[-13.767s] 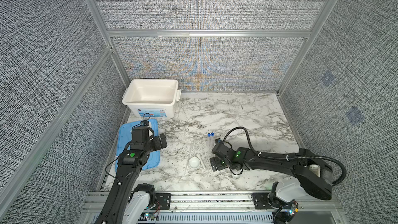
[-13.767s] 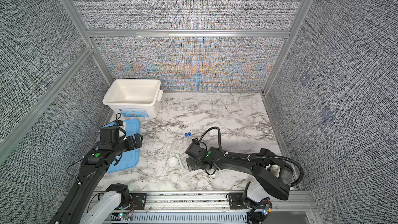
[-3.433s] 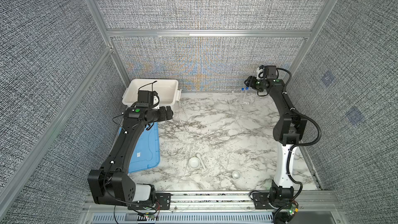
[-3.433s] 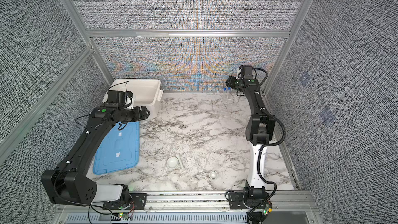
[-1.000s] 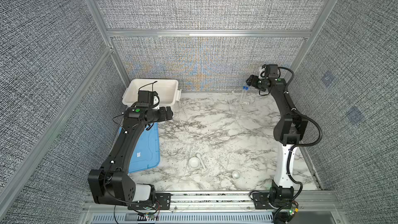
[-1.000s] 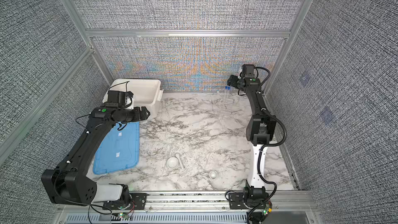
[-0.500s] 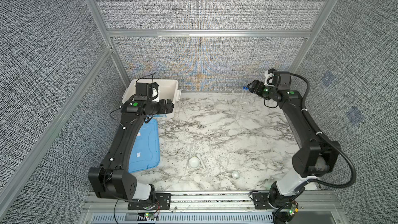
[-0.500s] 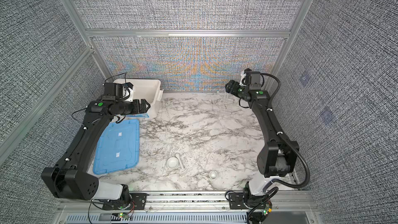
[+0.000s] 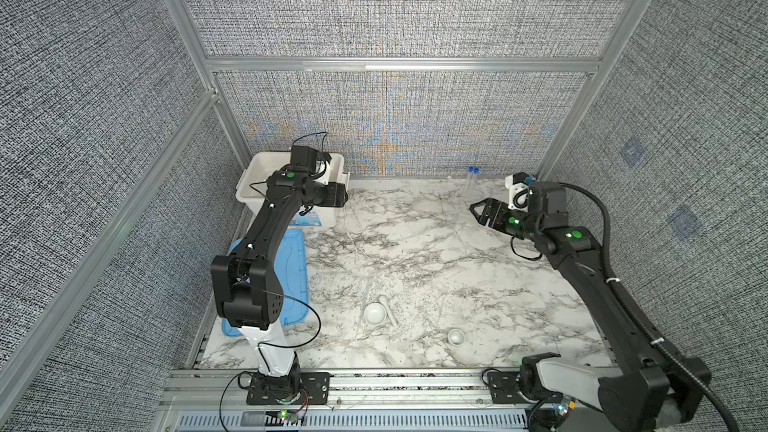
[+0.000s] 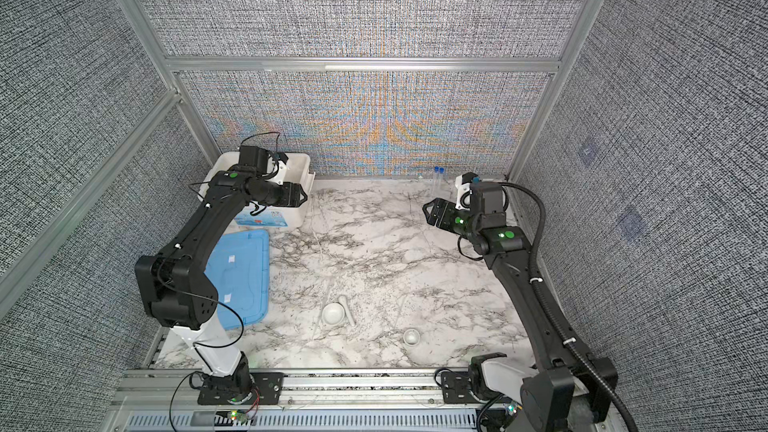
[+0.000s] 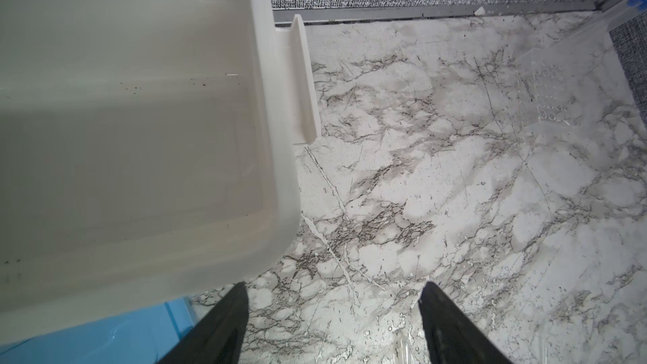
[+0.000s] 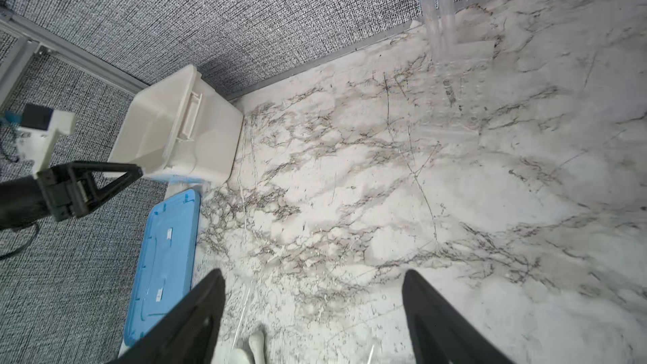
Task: Organize the chemistry lab equipment
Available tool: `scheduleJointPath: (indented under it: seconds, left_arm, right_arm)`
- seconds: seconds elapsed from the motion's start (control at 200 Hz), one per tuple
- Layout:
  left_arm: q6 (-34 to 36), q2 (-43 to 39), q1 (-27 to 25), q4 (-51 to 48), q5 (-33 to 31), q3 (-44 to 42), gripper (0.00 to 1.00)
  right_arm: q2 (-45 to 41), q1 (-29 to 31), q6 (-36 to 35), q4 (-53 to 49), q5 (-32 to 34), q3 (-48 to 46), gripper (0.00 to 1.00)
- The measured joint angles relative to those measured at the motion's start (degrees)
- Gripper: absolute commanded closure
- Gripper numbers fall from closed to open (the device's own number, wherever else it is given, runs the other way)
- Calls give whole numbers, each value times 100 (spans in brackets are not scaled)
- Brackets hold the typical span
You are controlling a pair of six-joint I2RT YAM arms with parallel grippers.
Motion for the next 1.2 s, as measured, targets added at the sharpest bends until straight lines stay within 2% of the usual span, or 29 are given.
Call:
scheduleJointPath:
  seconds: [0.205, 0.305, 0.605, 0.865, 1.06, 1.201]
  left_arm:
    - [205, 466, -20, 114, -136, 271, 38]
    - [297, 682, -33, 87, -186, 470, 49]
    - [546, 1058, -240, -116, -308, 977, 53]
    - [632, 1440, -782, -247, -133, 1508, 57]
    - [326, 1449, -1325, -199, 140, 1368, 55]
    - [-107, 1193, -1764, -31, 341, 857, 52]
  right_arm:
    - [-564, 2, -83, -304, -4, -210, 18]
    - [-664, 2, -118, -407, -4, -192, 18]
    - [-997, 2, -197, -621, 94, -192, 18]
    - [-1110, 2, -256, -809, 98, -103, 18]
    - [-1222, -2, -299, -905, 103, -122, 18]
    - [-1388, -2, -321, -914, 107, -313, 17]
